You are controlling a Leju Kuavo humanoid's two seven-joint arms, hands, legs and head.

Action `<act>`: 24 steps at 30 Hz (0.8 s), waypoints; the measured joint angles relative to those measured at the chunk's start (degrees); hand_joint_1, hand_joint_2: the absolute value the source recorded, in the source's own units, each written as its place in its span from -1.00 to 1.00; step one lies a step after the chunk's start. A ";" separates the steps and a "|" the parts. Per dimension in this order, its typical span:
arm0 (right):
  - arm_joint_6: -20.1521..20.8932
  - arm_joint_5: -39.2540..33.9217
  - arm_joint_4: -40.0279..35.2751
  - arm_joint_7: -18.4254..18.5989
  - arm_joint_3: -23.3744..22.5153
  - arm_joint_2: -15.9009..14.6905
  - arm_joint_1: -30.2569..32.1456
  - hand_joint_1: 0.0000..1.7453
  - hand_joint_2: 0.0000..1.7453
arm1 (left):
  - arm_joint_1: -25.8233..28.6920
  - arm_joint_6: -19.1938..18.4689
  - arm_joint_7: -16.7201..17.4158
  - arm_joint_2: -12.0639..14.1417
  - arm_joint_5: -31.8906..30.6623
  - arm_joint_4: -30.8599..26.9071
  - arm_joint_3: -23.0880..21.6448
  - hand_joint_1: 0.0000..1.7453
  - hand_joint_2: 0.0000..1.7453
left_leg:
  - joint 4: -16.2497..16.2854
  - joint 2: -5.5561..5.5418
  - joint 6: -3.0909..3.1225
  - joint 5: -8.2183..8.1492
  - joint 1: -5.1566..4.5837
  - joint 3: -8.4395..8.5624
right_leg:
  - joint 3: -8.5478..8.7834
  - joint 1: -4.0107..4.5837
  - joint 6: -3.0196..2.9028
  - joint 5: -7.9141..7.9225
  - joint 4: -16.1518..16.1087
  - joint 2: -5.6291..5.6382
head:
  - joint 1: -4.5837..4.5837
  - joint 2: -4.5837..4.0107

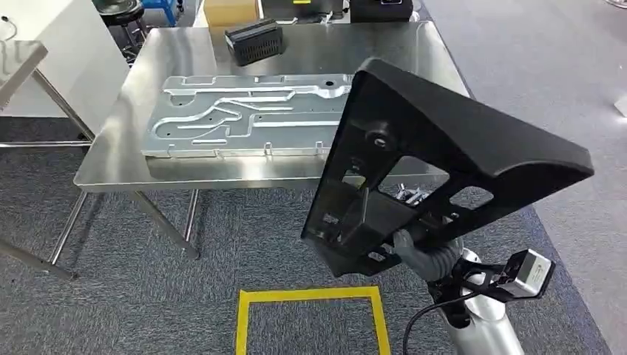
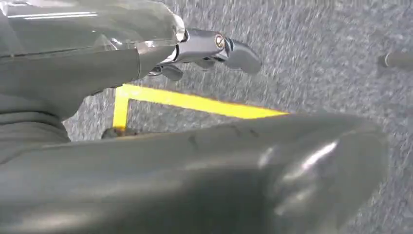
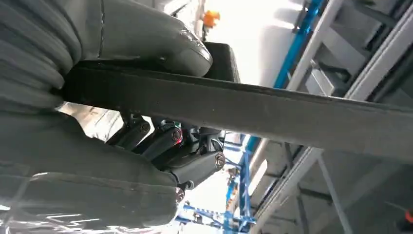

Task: Take the parts from the cabinet and place them on the table.

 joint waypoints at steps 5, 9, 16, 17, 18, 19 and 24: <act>0.00 -0.57 0.17 -0.17 -0.37 0.41 -0.02 0.98 1.00 | 0.13 0.00 0.04 0.00 -0.11 0.00 0.07 -1.00 -1.00 | -16.76 -1.51 -0.54 10.29 0.89 6.33 | 1.57 -0.29 1.22 -1.40 0.40 1.24 | 0.02 0.00; 0.00 -0.59 0.20 -0.20 -0.68 0.46 -0.08 0.98 1.00 | -0.01 -0.02 0.02 -0.02 -0.11 0.00 0.07 -1.00 -1.00 | -17.47 -1.36 1.18 10.07 0.39 6.20 | 1.12 -0.33 2.55 -1.28 0.34 1.95 | 0.02 0.00; 0.02 -0.92 0.26 -0.33 -1.03 0.52 0.03 0.98 1.00 | 0.01 -0.02 -0.02 -0.02 -0.26 0.00 0.09 -1.00 -1.00 | -18.01 0.19 2.97 9.74 0.02 6.99 | -9.03 -0.41 3.21 -8.08 19.02 0.04 | 0.02 0.00; 0.02 -1.11 0.26 -0.42 -1.12 0.52 0.02 0.98 1.00 | 0.00 -0.02 -0.02 -0.02 -0.28 0.00 0.09 -1.00 -1.00 | -18.00 0.33 2.92 9.59 -0.11 7.25 | -8.10 -0.37 2.99 -5.92 16.45 -0.06 | 0.02 0.00; 0.02 -1.44 0.26 -0.52 -1.29 0.52 0.02 0.98 1.00 | -0.02 -0.02 -0.02 -0.02 -0.37 0.00 0.09 -1.00 -1.00 | -18.00 0.46 2.89 9.38 -0.22 7.63 | -5.98 -0.25 2.62 -3.11 11.96 -0.28 | 0.02 0.00; 0.02 -1.79 0.22 -0.66 -1.38 0.52 -0.02 0.98 1.00 | -0.05 -0.07 -0.02 -0.02 -0.48 0.00 0.09 -1.00 -1.00 | -18.01 0.62 2.77 9.11 -0.38 8.08 | -3.19 -0.07 2.07 -0.21 6.15 -0.83 | 0.02 0.00; 0.09 -2.64 0.20 -1.20 -1.92 0.68 -0.16 0.98 1.00 | -0.02 -0.11 -0.09 -0.02 -0.87 0.00 0.09 -1.00 -1.00 | -18.13 1.93 1.60 8.33 -0.76 8.49 | -1.30 0.94 0.83 0.09 1.30 -1.53 | 0.02 0.00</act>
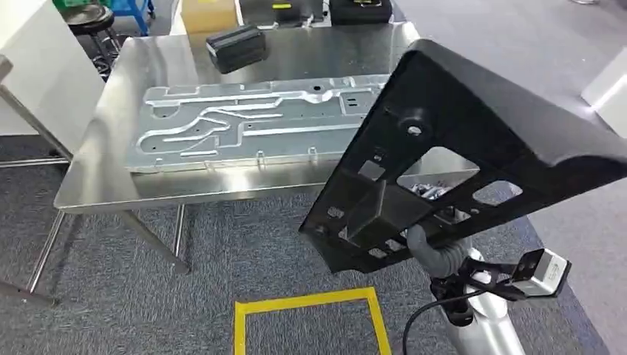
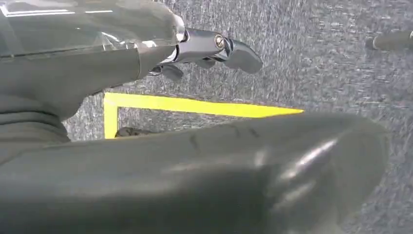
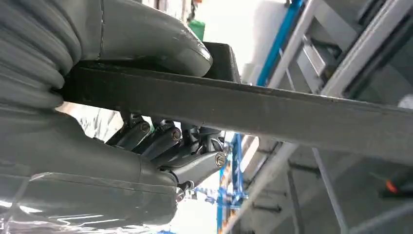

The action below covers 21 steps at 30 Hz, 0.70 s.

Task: Take the parts from the cabinet and place them on the table.

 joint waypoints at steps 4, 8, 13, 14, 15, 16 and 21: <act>-0.20 0.37 -0.09 -0.07 -0.33 0.55 -0.14 0.98 1.00 | -0.04 -0.09 -0.24 0.22 -0.11 -0.02 0.00 -1.00 -1.00 | 9.13 -1.68 -1.08 -5.22 0.32 -3.94 | 0.76 -0.79 -1.13 0.00 -0.97 0.79 | 0.00 0.00; -0.28 1.14 -0.04 -0.33 -0.33 0.68 0.21 0.98 1.00 | 0.22 -0.09 -0.61 0.24 -0.33 -0.02 0.04 -1.00 -1.00 | 17.16 -1.74 -1.55 -5.31 0.66 -9.23 | 1.78 -0.80 -0.94 -1.00 -0.89 1.71 | 0.00 0.00; -0.24 1.18 0.02 -1.01 -0.39 0.68 -0.14 0.98 1.00 | 0.10 -0.11 -0.72 0.53 -0.61 0.00 0.13 -1.00 -1.00 | 0.91 -1.86 -0.43 1.32 0.63 -2.03 | 3.31 -0.52 0.35 -2.47 -0.61 2.23 | 0.00 0.00; -0.24 1.18 0.02 -1.01 -0.39 0.66 -0.18 0.98 1.00 | 0.12 -0.11 -0.74 0.53 -0.63 -0.02 0.15 -1.00 -1.00 | 0.65 -1.86 -0.13 1.21 0.60 -2.15 | 3.41 -0.63 0.63 -2.41 -0.76 2.21 | 0.00 0.00; -0.24 1.18 0.04 -1.03 -0.42 0.66 -0.18 0.98 1.00 | 0.18 -0.11 -0.72 0.53 -0.66 0.00 0.15 -1.00 -1.00 | 0.47 -1.84 0.26 1.10 0.54 -2.08 | 3.45 -0.57 0.99 -2.15 -0.28 2.20 | 0.00 0.00; -0.22 1.18 0.02 -1.05 -0.42 0.66 -0.25 0.98 1.00 | 0.14 -0.13 -0.72 0.51 -0.66 -0.02 0.20 -1.00 -1.00 | 0.35 -1.95 0.81 1.02 0.67 -1.40 | 3.62 -0.60 1.22 -2.37 -0.19 2.19 | 0.00 0.00; -0.17 1.18 0.09 -1.05 -0.48 0.68 -0.53 0.98 1.00 | 0.08 -0.13 -0.77 0.50 -0.59 -0.02 0.37 -1.00 -1.00 | -0.07 -1.90 1.81 -0.41 0.64 0.60 | -6.75 -0.89 2.17 -8.02 16.16 1.49 | 0.02 0.00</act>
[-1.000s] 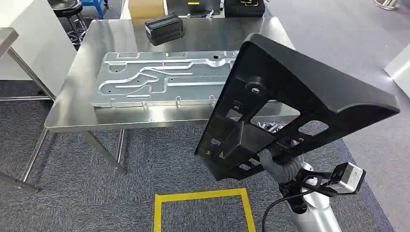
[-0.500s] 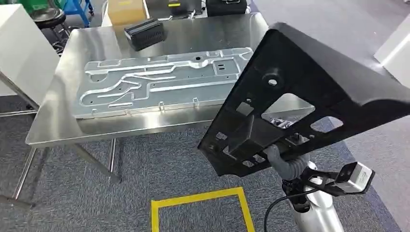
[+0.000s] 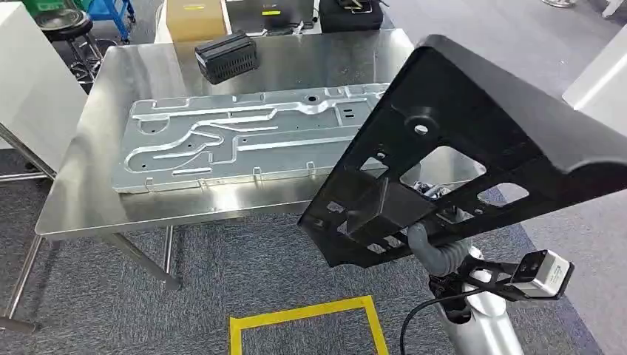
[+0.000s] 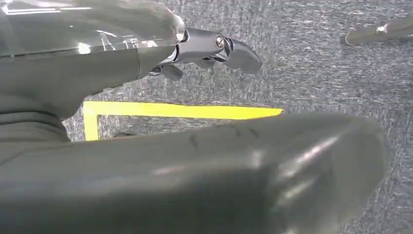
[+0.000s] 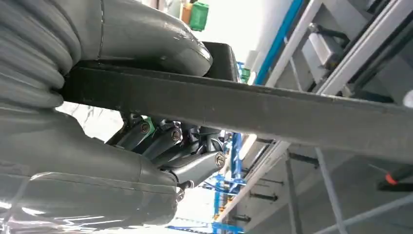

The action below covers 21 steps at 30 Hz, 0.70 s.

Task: Take the parts from the cabinet and place them on the table.

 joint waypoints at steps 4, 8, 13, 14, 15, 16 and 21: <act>0.00 0.00 0.28 0.00 0.00 0.00 0.04 0.98 1.00 | 0.24 0.00 0.00 -0.02 0.02 0.02 0.02 -1.00 -1.00 | 0.00 -0.05 -0.25 -2.24 -0.24 3.04 | -0.53 0.19 -0.76 5.77 -6.01 -0.02 | 0.00 0.00; -0.02 0.00 0.42 -0.07 -0.02 0.00 -0.15 0.98 1.00 | -0.03 -0.02 0.00 -0.07 -0.02 0.02 0.07 -1.00 -1.00 | -0.58 0.02 -1.40 -4.41 -0.40 4.52 | 2.54 1.28 -2.42 11.38 -15.46 -0.40 | 0.07 0.00; -0.05 0.07 0.42 -0.02 0.02 0.02 -0.38 0.98 1.00 | -0.29 -0.17 -0.02 0.00 -0.26 0.02 0.15 -1.00 -1.00 | 8.78 0.00 -2.55 -2.86 -0.26 1.39 | 6.14 0.79 -3.98 9.72 -17.33 -0.07 | 0.07 0.00; 0.00 0.07 0.44 -0.02 0.02 0.02 -0.43 0.98 1.00 | -0.29 -0.13 -0.02 0.00 -0.26 0.02 0.24 -1.00 -1.00 | 12.58 0.00 -2.87 -4.25 -0.18 -1.30 | 6.70 0.78 -4.06 9.17 -17.33 -0.06 | 0.07 0.00; 0.02 0.09 0.48 -0.02 0.04 0.02 -0.39 0.98 1.00 | -0.22 -0.04 -0.02 0.00 -0.20 0.02 0.48 -1.00 -1.00 | 15.94 -0.01 -3.32 -7.01 -0.11 -4.17 | 7.38 0.76 -4.09 8.49 -17.33 0.00 | 0.07 0.00; 0.04 0.09 0.61 -0.02 0.02 0.02 -0.38 0.98 1.00 | -0.04 0.02 -0.02 0.00 -0.13 0.02 0.68 -1.00 -1.00 | 17.58 -0.01 -3.56 -9.57 -0.05 -6.23 | 8.15 0.74 -4.08 7.82 -17.33 0.12 | 0.07 0.00; 0.07 0.44 1.11 -0.02 0.04 0.02 -0.42 0.98 1.00 | 0.39 -0.20 -0.02 0.00 -0.50 0.02 1.03 -1.00 -1.00 | 3.32 0.00 -2.73 2.65 0.16 -6.41 | 12.81 0.70 -3.43 4.08 -17.40 0.38 | 0.09 0.00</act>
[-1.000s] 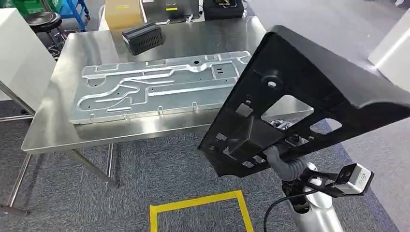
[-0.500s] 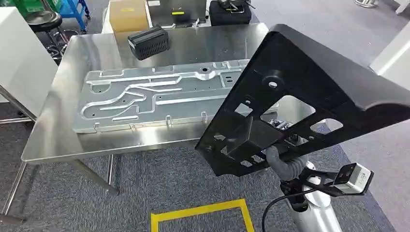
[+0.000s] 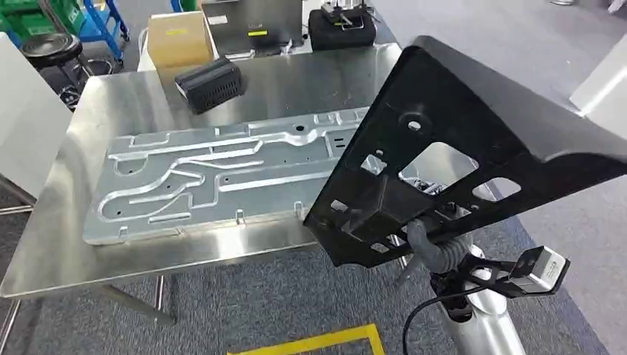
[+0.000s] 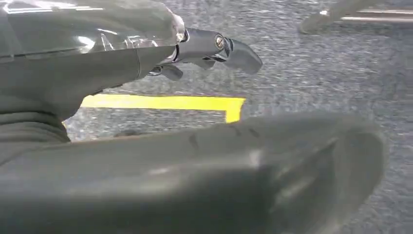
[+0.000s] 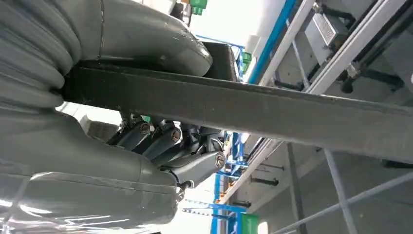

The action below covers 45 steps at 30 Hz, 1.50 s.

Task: Take the parts from the cabinet and place them on the table.

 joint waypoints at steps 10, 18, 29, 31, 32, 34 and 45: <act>-2.33 3.38 0.04 0.04 0.11 0.04 -0.87 0.98 1.00 | -0.47 0.11 0.11 -0.02 -0.07 0.00 0.09 -1.00 -1.00 | -3.31 -0.10 2.56 0.65 -0.30 3.05 | -8.53 -0.72 3.10 -7.98 16.84 -0.15 | 0.00 0.00; -18.22 19.73 -0.39 4.40 -0.28 -0.79 -12.59 0.98 1.00 | -0.72 0.35 -0.48 -0.31 -1.75 0.00 1.33 -1.00 -1.00 | -3.19 0.12 0.43 -1.95 -0.27 5.22 | -7.51 -0.90 1.91 4.95 1.60 -0.57 | 0.04 0.00; -28.20 30.66 13.90 13.38 2.75 -3.06 -39.23 0.98 1.00 | -2.10 -0.74 -0.96 -0.15 -4.04 0.00 1.46 -1.00 -1.00 | 5.52 0.00 -0.09 -2.73 -0.12 -0.78 | -6.01 0.06 -0.21 4.28 1.35 -0.37 | 0.02 0.00; -28.46 30.66 14.51 13.35 3.02 -3.17 -39.95 0.98 1.00 | -2.09 -0.74 -0.96 0.13 -4.02 0.00 1.46 -1.00 -1.00 | -1.84 0.02 1.12 0.27 -0.58 2.06 | -5.79 0.12 -0.15 4.09 1.31 -0.37 | 0.04 0.00; -28.59 30.64 14.93 13.35 3.13 -3.28 -40.37 0.98 1.00 | -2.21 -0.74 -1.00 0.09 -4.09 0.00 1.46 -1.00 -1.00 | -2.40 0.00 0.90 -1.32 -0.88 1.88 | -6.18 0.12 0.23 4.23 1.37 -0.26 | 0.02 0.00; -28.70 30.66 15.39 13.42 3.37 -3.43 -40.35 0.98 1.00 | -2.12 -0.68 -1.01 0.13 -4.04 0.00 1.46 -1.00 -1.00 | -2.50 -0.02 1.49 0.21 -1.08 2.20 | -6.17 -0.01 0.84 4.10 1.23 -0.29 | 0.04 0.00; -27.22 54.58 35.85 24.65 15.79 -0.84 -54.78 0.98 1.00 | -4.20 -0.44 -0.42 -0.90 -5.40 -0.02 1.49 -1.00 -1.00 | -3.44 0.14 1.31 0.46 0.23 3.33 | -9.08 -1.67 3.28 5.09 5.33 -0.67 | 0.04 0.00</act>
